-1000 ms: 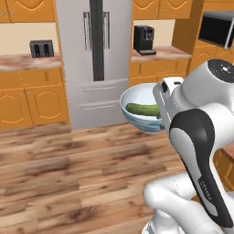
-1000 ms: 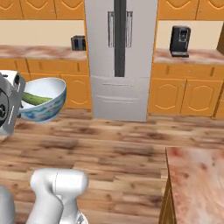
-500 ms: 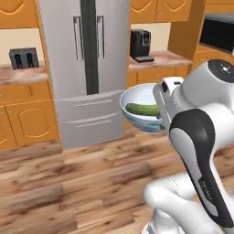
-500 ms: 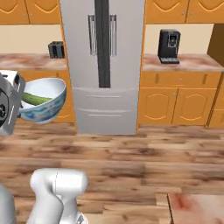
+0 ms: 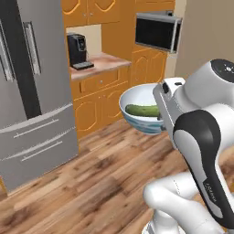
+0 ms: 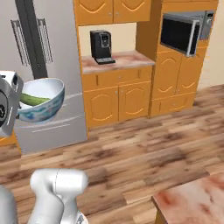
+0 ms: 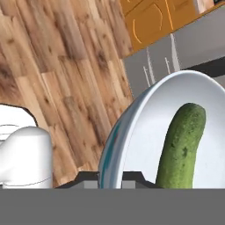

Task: Pick the cucumber from the sink and place it in the bowl. Then pick the bowl and place it in the microwave. Then close the microwave door and press the start button.

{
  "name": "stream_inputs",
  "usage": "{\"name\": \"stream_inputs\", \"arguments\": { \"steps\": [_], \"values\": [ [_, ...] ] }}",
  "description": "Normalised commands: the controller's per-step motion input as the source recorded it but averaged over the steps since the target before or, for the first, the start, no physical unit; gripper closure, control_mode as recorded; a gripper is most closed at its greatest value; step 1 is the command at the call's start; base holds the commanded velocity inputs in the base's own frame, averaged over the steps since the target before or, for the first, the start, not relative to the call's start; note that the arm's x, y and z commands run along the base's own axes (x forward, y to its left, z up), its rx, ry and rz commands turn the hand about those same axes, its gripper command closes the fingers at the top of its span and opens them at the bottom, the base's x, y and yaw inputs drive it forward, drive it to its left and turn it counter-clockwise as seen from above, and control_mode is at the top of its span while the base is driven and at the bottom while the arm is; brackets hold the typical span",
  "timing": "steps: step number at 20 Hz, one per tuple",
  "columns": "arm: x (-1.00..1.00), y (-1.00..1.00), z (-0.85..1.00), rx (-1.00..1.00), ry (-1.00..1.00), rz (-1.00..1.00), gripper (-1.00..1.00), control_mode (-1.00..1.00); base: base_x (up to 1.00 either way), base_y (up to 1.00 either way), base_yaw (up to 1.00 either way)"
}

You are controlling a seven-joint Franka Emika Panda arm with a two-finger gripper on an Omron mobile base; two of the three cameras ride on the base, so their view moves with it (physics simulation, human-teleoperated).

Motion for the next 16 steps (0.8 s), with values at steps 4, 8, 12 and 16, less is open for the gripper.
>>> {"name": "stream_inputs", "arguments": {
  "steps": [4, 8, 12, 16],
  "values": [
    [0.00, 0.00, 0.00, 0.00, 0.00, 0.00, 1.00, 1.00, 0.31, -0.04, -0.82],
    [0.00, 0.00, 0.00, 0.00, 0.00, 0.00, 1.00, 1.00, 0.67, 0.00, -0.73],
    [0.00, 0.00, 0.00, 0.00, 0.00, 0.00, 1.00, 1.00, 0.96, 0.12, -0.64],
    [0.00, 0.00, 0.00, 0.00, 0.00, 0.00, 1.00, 1.00, 1.00, 0.14, -0.57]
  ]
}}
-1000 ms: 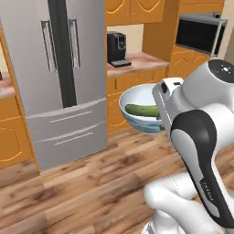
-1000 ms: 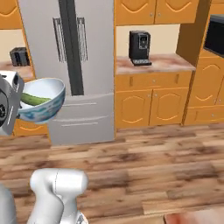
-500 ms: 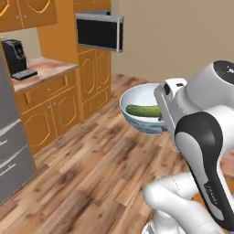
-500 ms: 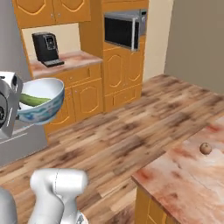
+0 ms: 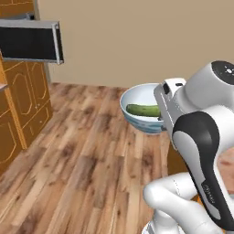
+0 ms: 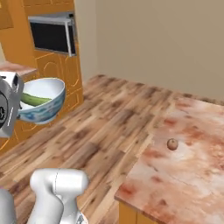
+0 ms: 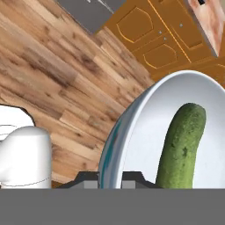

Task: Pick the cucumber from the sink and place it in the bowl. Then pick the bowl and place it in the microwave. Then close the microwave door and press the start button.

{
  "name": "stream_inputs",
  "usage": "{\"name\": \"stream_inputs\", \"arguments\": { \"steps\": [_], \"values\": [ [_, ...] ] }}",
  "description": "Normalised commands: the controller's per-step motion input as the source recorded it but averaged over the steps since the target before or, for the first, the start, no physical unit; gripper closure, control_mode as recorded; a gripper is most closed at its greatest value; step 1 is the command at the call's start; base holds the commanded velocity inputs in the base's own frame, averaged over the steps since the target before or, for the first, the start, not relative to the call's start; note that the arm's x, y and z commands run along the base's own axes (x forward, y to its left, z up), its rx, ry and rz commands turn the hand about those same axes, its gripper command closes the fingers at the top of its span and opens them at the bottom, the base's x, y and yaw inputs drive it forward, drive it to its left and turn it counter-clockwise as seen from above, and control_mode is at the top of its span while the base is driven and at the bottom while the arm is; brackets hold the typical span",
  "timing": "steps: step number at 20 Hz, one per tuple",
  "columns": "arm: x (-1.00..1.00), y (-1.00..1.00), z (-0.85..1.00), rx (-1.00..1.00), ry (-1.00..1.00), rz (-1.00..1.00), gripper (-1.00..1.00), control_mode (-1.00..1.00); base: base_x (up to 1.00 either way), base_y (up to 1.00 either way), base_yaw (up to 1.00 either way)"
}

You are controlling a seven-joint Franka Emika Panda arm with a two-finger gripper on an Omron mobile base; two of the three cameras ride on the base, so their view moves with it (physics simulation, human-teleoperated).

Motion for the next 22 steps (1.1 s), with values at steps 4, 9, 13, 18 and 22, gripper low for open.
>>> {"name": "stream_inputs", "arguments": {
  "steps": [4, 9, 13, 18, 22],
  "values": [
    [0.00, 0.00, 0.00, 0.00, 0.00, 0.00, 1.00, 1.00, 1.00, 0.51, -0.52],
    [0.00, 0.00, 0.00, 0.00, 0.00, 0.00, 1.00, 1.00, 1.00, 0.58, -0.53],
    [0.00, 0.00, 0.00, 0.00, 0.00, 0.00, 1.00, 1.00, 1.00, 0.63, -0.48],
    [0.00, 0.00, 0.00, 0.00, 0.00, 0.00, 1.00, 1.00, 1.00, 0.48, -0.37],
    [0.00, 0.00, 0.00, 0.00, 0.00, 0.00, 1.00, 1.00, 1.00, 0.10, -0.11]
  ]
}}
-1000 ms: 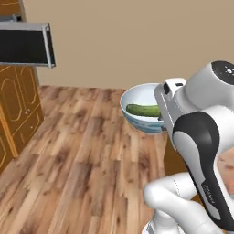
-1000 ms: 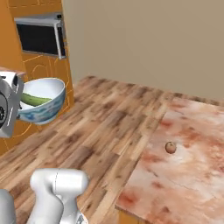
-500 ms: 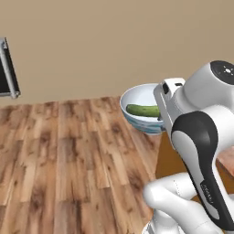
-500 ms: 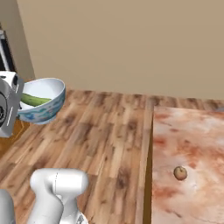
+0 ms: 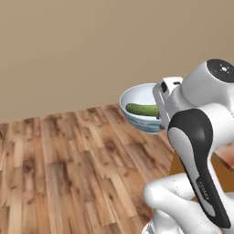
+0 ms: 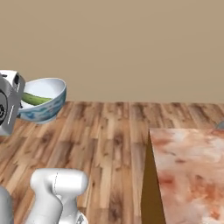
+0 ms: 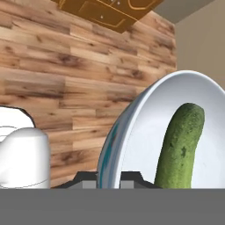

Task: Pick the cucumber from the sink and place it in the bowl. Then pick the bowl and place it in the microwave. Then close the microwave door and press the start button.

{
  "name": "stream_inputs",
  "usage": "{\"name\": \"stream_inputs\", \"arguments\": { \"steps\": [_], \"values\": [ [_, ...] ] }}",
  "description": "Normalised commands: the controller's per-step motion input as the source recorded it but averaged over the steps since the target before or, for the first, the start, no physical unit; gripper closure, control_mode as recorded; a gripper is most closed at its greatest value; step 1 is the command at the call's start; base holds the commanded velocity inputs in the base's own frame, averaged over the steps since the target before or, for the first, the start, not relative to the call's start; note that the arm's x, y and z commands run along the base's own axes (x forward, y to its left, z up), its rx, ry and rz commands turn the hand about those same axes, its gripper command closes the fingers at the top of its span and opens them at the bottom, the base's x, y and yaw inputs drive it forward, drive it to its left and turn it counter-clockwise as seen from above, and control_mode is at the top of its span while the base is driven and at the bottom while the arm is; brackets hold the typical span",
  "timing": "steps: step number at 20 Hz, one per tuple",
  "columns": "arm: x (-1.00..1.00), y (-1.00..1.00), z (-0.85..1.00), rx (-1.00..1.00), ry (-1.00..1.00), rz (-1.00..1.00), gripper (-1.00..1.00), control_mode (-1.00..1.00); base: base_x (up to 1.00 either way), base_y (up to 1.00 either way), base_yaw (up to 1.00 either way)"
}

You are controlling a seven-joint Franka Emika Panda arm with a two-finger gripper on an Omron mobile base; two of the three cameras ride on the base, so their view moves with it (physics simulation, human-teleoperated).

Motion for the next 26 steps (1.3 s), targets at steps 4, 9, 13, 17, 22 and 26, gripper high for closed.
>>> {"name": "stream_inputs", "arguments": {
  "steps": [4, 9, 13, 17, 22, 26],
  "values": [
    [0.00, 0.00, 0.00, 0.00, 0.00, 0.00, 1.00, 1.00, 1.00, 0.00, 0.10],
    [0.00, 0.00, 0.00, 0.00, 0.00, 0.00, 1.00, 1.00, 1.00, 0.01, 0.34],
    [0.00, 0.00, 0.00, 0.00, 0.00, 0.00, 1.00, 1.00, 1.00, 0.06, 0.47],
    [0.00, 0.00, 0.00, 0.00, 0.00, 0.00, 1.00, 1.00, 1.00, 0.00, 0.55],
    [0.00, 0.00, 0.00, 0.00, 0.00, 0.00, 1.00, 1.00, 0.94, 0.00, 0.62],
    [0.00, 0.00, 0.00, 0.00, 0.00, 0.00, 1.00, 1.00, 0.41, 0.00, 0.69]
  ]
}}
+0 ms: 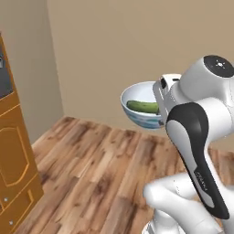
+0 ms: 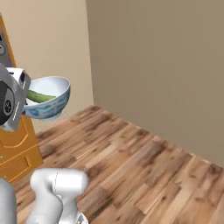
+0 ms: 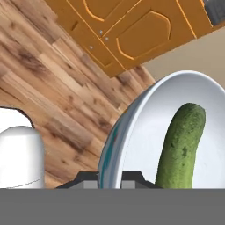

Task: Pick the cucumber from the sink and place it in the bowl. Then pick the bowl and place it in the microwave. Then close the microwave door and press the start button.

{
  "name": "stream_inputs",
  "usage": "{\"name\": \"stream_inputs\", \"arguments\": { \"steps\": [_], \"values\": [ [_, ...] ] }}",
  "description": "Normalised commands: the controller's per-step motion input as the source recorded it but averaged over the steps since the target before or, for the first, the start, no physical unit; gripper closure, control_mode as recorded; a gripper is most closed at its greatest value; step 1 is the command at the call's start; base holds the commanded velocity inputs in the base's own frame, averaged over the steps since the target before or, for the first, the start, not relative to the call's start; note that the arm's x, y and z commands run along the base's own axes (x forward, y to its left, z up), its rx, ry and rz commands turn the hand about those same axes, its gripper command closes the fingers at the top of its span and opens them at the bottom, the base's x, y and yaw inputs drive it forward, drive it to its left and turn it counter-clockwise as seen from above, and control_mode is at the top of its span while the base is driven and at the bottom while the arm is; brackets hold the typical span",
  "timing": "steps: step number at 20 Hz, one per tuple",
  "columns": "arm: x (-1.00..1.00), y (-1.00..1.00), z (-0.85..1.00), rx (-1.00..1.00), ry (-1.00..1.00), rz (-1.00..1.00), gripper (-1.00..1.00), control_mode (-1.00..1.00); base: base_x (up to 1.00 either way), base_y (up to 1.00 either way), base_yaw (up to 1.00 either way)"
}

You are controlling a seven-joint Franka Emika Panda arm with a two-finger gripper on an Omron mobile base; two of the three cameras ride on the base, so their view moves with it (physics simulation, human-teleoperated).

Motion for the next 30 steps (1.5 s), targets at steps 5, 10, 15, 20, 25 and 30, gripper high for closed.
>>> {"name": "stream_inputs", "arguments": {
  "steps": [5, 10, 15, 20, 25, 30],
  "values": [
    [0.00, 0.00, 0.00, 0.00, 0.00, 0.00, 1.00, 1.00, 0.49, 0.04, 0.70],
    [0.00, 0.00, 0.00, 0.00, 0.00, 0.00, 1.00, 1.00, 0.91, 0.10, 0.59],
    [0.00, 0.00, 0.00, 0.00, 0.00, 0.00, 1.00, 1.00, 0.97, 0.00, 0.49],
    [0.00, 0.00, 0.00, 0.00, 0.00, 0.00, 1.00, 1.00, 0.24, 0.05, 0.37],
    [0.00, 0.00, 0.00, 0.00, 0.00, 0.00, 1.00, 1.00, 0.14, 0.36, 0.23],
    [0.00, 0.00, 0.00, 0.00, 0.00, 0.00, 1.00, 1.00, 0.39, 0.13, 0.35]
  ]
}}
